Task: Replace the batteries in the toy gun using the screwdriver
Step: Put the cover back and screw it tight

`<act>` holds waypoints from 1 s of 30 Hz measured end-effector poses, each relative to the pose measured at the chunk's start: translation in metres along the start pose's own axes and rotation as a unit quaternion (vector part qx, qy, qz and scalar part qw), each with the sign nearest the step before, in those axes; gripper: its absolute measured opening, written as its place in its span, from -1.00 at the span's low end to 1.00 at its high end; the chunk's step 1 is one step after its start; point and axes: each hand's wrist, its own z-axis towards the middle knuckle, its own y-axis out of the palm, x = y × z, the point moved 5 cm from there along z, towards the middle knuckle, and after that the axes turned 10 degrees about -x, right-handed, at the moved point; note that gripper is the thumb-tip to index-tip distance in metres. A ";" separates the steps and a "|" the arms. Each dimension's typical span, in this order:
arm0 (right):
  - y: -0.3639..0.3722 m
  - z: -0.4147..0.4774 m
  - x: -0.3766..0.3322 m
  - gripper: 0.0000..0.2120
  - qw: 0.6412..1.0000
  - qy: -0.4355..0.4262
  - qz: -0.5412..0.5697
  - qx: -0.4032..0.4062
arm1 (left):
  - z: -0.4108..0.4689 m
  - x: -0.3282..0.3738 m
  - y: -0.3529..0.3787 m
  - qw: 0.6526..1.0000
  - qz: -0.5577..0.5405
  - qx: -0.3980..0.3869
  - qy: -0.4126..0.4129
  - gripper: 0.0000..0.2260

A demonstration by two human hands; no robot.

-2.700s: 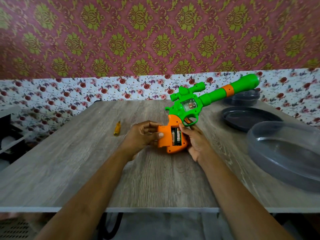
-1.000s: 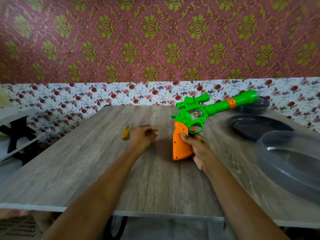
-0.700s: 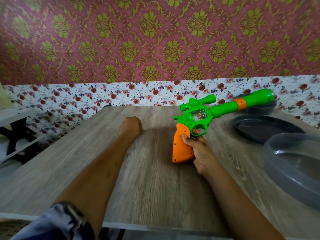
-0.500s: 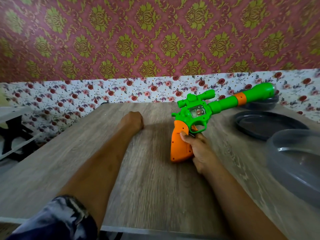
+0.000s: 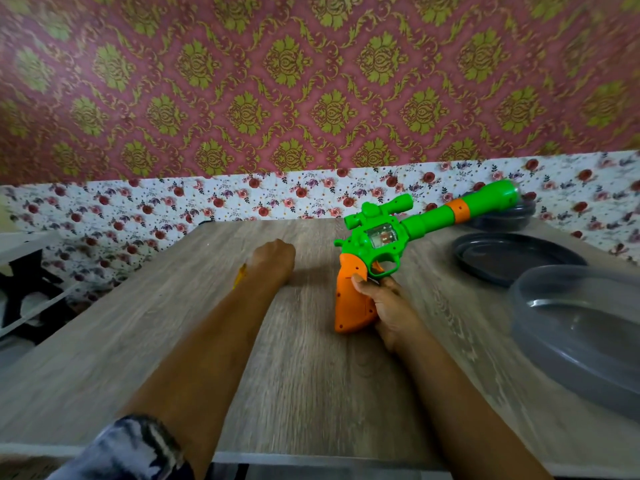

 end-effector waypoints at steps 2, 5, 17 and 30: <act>0.001 -0.002 -0.001 -0.63 1.000 0.002 0.003 -0.001 | -0.011 0.000 0.001 0.999 -0.037 -0.006 0.000 -0.79; 0.002 -0.002 -0.002 -0.63 1.000 0.004 0.004 0.003 | -0.028 -0.002 -0.002 0.976 -0.213 0.024 0.036 -0.92; -0.004 0.002 -0.001 -0.75 0.998 0.022 0.061 0.010 | -0.119 0.037 -0.017 0.793 -0.522 0.196 0.245 -0.86; 0.002 -0.001 -0.001 -0.91 0.994 0.047 0.098 -0.005 | -0.111 0.033 0.001 0.807 -0.495 0.238 0.217 -0.95</act>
